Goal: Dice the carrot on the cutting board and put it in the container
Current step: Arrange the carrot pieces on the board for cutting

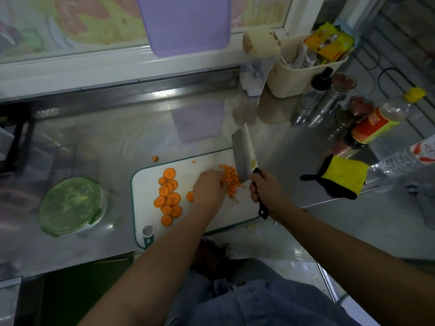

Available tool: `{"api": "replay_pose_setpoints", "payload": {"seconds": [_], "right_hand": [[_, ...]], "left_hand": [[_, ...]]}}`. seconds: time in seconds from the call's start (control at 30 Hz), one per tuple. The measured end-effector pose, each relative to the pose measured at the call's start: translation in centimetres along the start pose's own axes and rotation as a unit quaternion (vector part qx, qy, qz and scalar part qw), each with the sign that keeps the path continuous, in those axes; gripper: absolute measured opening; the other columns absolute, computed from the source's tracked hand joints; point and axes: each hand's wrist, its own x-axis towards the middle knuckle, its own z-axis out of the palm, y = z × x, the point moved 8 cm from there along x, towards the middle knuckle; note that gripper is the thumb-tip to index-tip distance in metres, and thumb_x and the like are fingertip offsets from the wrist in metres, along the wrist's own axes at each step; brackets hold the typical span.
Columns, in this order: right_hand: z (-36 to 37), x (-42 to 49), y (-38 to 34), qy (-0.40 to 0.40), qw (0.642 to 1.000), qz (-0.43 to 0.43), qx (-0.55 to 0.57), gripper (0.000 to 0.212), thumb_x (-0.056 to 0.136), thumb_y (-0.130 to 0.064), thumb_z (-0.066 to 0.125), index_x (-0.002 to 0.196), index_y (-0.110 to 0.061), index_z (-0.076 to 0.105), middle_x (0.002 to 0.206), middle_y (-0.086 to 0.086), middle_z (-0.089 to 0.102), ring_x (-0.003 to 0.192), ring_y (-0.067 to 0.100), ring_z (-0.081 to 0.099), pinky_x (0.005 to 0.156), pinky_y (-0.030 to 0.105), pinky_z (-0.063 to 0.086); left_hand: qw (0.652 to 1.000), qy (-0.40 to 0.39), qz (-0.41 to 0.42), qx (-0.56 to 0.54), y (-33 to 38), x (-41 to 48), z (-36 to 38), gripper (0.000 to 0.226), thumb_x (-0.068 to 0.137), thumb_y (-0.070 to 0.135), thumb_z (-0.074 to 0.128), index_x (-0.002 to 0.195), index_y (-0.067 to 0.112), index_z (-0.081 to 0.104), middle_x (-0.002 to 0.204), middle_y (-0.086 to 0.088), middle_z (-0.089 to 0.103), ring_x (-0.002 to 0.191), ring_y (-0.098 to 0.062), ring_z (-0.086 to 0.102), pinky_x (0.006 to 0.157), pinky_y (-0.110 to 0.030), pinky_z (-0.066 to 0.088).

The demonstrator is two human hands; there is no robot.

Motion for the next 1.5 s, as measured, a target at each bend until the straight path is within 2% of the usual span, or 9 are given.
{"api": "replay_pose_setpoints", "payload": {"seconds": [0.17,0.3,0.5,0.67,0.83,1.07,1.23,1.37,1.5], "right_hand": [[-0.4,0.1,0.5,-0.014,0.999,-0.014,-0.045,0.016,0.1,-0.008,0.039,0.085,-0.01,0.043,0.059,0.004,0.034,0.038,0.005,0.031,0.039,0.019,0.031],[0.1,0.2,0.9,-0.031,0.996,-0.029,-0.077,0.015,0.1,-0.01,0.041,0.086,-0.008,0.045,0.059,0.004,0.037,0.04,0.007,0.034,0.041,0.021,0.033],[2.9,0.0,1.8,-0.061,0.983,-0.059,-0.162,0.011,0.098,-0.016,0.048,0.089,-0.014,0.054,0.058,0.007,0.045,0.043,0.014,0.041,0.041,0.026,0.037],[4.7,-0.3,3.3,-0.061,0.954,-0.079,-0.282,0.024,0.096,-0.029,0.052,0.088,-0.007,0.052,0.058,0.006,0.053,0.045,0.016,0.05,0.043,0.024,0.041],[3.3,0.2,4.3,0.011,0.899,-0.107,-0.426,0.023,0.095,-0.029,0.053,0.081,-0.011,0.046,0.067,0.003,0.05,0.061,0.017,0.048,0.053,0.029,0.031],[2.2,0.7,4.3,0.047,0.928,-0.092,-0.357,0.018,0.092,-0.022,0.05,0.089,-0.005,0.056,0.071,0.013,0.06,0.06,0.029,0.06,0.056,0.039,0.051],[6.3,0.7,4.1,-0.017,0.974,-0.067,-0.218,0.019,0.095,-0.014,0.048,0.078,-0.006,0.053,0.059,0.009,0.052,0.05,0.021,0.05,0.047,0.029,0.044],[8.3,1.6,4.6,-0.018,0.988,-0.048,-0.145,0.026,0.098,-0.032,0.049,0.1,-0.008,0.059,0.074,0.008,0.06,0.065,0.018,0.059,0.057,0.024,0.052],[8.7,2.9,5.3,-0.018,0.99,-0.04,-0.137,0.029,0.096,-0.036,0.052,0.115,-0.016,0.061,0.103,0.011,0.067,0.093,0.022,0.063,0.081,0.036,0.054]], "left_hand": [[0.997,0.03,-0.063,-0.021,-1.5,0.0,-0.5,0.015,0.082,0.034,0.07,0.085,0.02,0.068,0.087,-0.002,0.067,0.085,-0.022,0.062,0.074,-0.037,0.051],[0.998,0.029,-0.044,-0.02,-2.2,-0.2,-0.7,0.028,0.089,0.042,0.061,0.078,0.019,0.074,0.077,-0.004,0.068,0.081,-0.024,0.061,0.068,-0.036,0.049],[0.994,0.088,-0.022,0.066,-4.6,-1.7,-2.6,0.023,0.086,0.025,0.06,0.097,0.01,0.074,0.092,-0.017,0.068,0.095,-0.033,0.054,0.08,-0.039,0.043],[0.983,0.09,-0.082,0.136,-8.2,-3.2,-3.3,0.041,0.086,0.04,0.06,0.12,0.016,0.059,0.116,-0.008,0.06,0.116,-0.028,0.042,0.093,-0.038,0.034],[0.984,0.048,-0.054,0.161,-8.9,-3.3,-2.1,0.037,0.084,0.035,0.061,0.117,0.017,0.065,0.12,-0.009,0.059,0.118,-0.031,0.041,0.093,-0.04,0.034],[0.986,0.085,-0.054,0.131,-9.2,-3.8,-2.7,0.032,0.087,0.033,0.059,0.111,0.013,0.067,0.11,-0.012,0.062,0.107,-0.032,0.048,0.084,-0.042,0.038],[0.981,0.139,-0.116,0.068,-12.9,-4.6,-4.9,0.027,0.084,0.025,0.056,0.1,0.005,0.066,0.098,-0.019,0.06,0.093,-0.037,0.052,0.078,-0.044,0.042],[0.979,0.152,-0.134,-0.012,-15.5,-4.3,-6.2,0.019,0.09,0.015,0.056,0.101,0.003,0.066,0.099,-0.019,0.06,0.095,-0.036,0.054,0.082,-0.044,0.043],[0.984,0.138,-0.089,-0.061,-15.3,-2.4,-7.0,0.023,0.092,0.017,0.054,0.11,0.009,0.066,0.104,-0.014,0.065,0.099,-0.031,0.057,0.085,-0.04,0.045]]}}
